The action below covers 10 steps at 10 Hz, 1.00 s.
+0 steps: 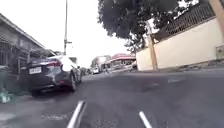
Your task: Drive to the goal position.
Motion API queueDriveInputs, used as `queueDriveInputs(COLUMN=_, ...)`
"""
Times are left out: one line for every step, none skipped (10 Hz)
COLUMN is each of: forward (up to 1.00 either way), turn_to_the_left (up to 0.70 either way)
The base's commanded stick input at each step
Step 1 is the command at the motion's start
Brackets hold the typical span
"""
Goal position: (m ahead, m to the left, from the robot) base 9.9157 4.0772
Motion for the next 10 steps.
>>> queueDriveInputs(forward=1.0, turn_to_the_left=0.0)
queueDriveInputs(forward=1.0, turn_to_the_left=0.0)
queueDriveInputs(forward=1.0, turn_to_the_left=0.0)
queueDriveInputs(forward=1.0, turn_to_the_left=0.0)
queueDriveInputs(forward=1.0, turn_to_the_left=0.0)
queueDriveInputs(forward=1.0, turn_to_the_left=-0.01)
queueDriveInputs(forward=1.0, turn_to_the_left=-0.02)
queueDriveInputs(forward=1.0, turn_to_the_left=-0.04)
queueDriveInputs(forward=1.0, turn_to_the_left=-0.06)
queueDriveInputs(forward=1.0, turn_to_the_left=-0.06)
